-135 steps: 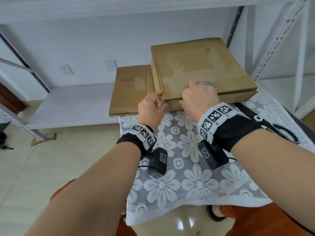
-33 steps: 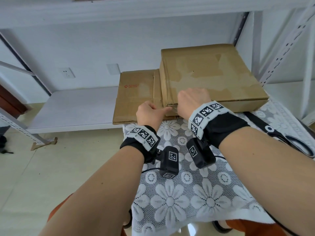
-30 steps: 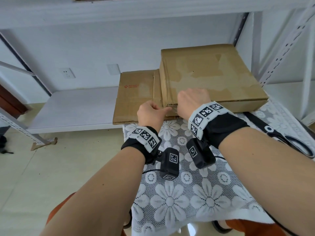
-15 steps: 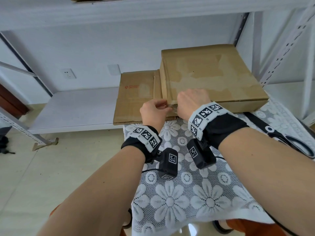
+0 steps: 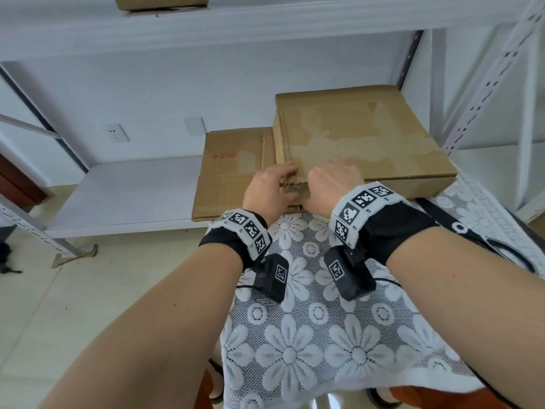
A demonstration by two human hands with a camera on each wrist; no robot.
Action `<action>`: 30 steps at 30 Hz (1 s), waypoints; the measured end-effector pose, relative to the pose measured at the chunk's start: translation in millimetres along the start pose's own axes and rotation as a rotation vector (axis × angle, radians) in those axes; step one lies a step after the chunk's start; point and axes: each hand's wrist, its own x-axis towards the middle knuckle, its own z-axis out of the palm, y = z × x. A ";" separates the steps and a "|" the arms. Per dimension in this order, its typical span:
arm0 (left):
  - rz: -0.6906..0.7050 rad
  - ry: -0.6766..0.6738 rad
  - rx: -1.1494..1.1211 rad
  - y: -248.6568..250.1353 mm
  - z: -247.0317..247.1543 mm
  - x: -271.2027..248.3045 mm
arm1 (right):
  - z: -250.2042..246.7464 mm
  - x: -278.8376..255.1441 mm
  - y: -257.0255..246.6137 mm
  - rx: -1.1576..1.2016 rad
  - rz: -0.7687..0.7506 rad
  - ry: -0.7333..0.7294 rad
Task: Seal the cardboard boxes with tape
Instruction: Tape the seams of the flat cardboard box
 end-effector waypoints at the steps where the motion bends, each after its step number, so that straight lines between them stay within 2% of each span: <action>1: -0.001 -0.042 0.009 1.0 -2.2 2.6 | 0.3 -0.9 2.1 0.017 -0.003 -0.017; 5: -0.035 -0.163 0.050 8.3 -12.8 14.1 | 0.9 -1.3 13.0 0.072 -0.007 -0.054; 8: -0.051 -0.152 0.155 12.4 -13.4 18.5 | 3.4 -1.9 19.3 0.085 -0.009 -0.074; 14: 0.015 -0.140 0.403 20.5 -8.5 17.7 | 12.3 -3.1 25.2 0.089 -0.021 -0.152; 20: 0.060 -0.162 0.537 19.9 -7.4 19.4 | 22.9 -8.6 21.9 0.172 -0.160 -0.024; 26: 0.055 -0.179 0.628 23.0 -5.8 18.0 | 30.9 -13.3 36.1 -0.028 -0.278 -0.109; 30: 0.036 -0.193 0.602 22.1 -6.6 17.0 | 27.9 -18.8 37.0 0.044 -0.300 -0.112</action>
